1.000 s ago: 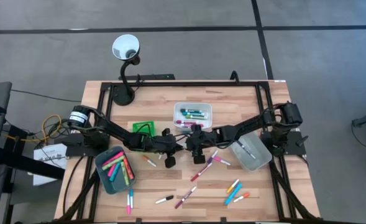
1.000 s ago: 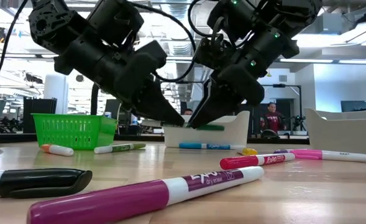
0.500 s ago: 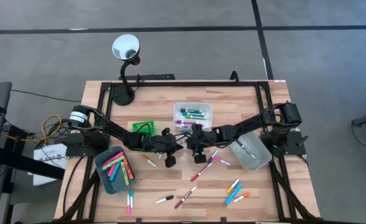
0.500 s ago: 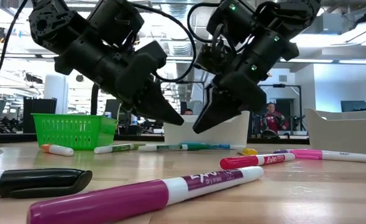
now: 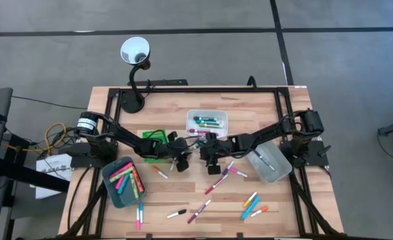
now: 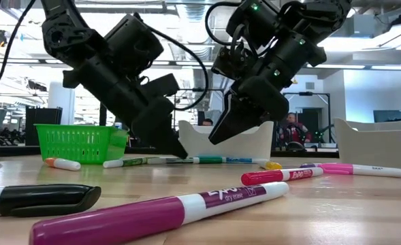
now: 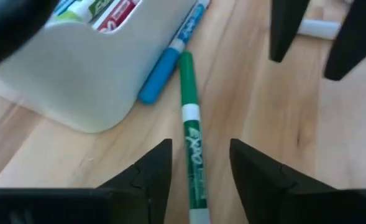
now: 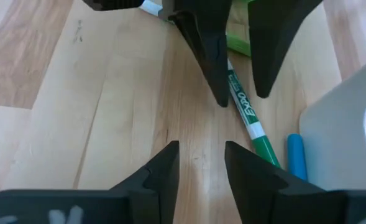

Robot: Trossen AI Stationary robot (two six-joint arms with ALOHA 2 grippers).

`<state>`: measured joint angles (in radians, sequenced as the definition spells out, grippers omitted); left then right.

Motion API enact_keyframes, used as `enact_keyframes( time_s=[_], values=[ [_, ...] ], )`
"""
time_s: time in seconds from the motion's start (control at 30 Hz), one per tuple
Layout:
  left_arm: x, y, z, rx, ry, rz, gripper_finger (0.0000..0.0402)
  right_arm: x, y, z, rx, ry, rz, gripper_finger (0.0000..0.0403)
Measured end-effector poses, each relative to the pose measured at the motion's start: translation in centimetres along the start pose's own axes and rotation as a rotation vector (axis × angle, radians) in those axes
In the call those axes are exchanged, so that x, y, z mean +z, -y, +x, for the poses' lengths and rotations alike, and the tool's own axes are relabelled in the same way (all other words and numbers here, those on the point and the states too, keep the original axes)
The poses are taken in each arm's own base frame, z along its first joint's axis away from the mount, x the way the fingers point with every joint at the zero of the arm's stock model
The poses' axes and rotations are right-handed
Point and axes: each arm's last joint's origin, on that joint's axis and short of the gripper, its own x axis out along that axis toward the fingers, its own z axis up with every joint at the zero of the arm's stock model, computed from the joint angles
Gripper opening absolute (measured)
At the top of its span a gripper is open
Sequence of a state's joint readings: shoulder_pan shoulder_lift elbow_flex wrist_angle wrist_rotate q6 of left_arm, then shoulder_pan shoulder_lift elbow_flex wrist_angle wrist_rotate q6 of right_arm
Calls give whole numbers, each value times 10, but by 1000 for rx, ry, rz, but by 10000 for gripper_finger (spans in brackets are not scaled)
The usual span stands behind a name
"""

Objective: Pick & Place Markers
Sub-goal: Put the small green marker pen into the gray bin

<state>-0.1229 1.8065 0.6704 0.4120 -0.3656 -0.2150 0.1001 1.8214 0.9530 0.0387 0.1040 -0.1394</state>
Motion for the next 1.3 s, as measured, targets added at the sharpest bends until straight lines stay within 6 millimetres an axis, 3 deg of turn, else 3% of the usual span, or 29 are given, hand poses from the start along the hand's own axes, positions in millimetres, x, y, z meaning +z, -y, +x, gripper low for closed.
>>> enact_keyframes(
  time_s=[0.2,0.57,0.87,0.97,1.3],
  values=[
    [-4,-2,4,-26,-40,-20,143,0,0,0,0,1,0,134],
    [-10,-2,11,-60,-67,-60,25,3,3,0,-11,36,5,134],
    [0,17,-12,-146,-22,-21,25,6,6,0,-21,70,6,150],
    [2,18,-13,-82,6,-19,25,5,6,0,-16,54,6,162],
    [11,22,-16,-101,104,-5,26,2,9,0,-21,33,12,176]
  ],
)
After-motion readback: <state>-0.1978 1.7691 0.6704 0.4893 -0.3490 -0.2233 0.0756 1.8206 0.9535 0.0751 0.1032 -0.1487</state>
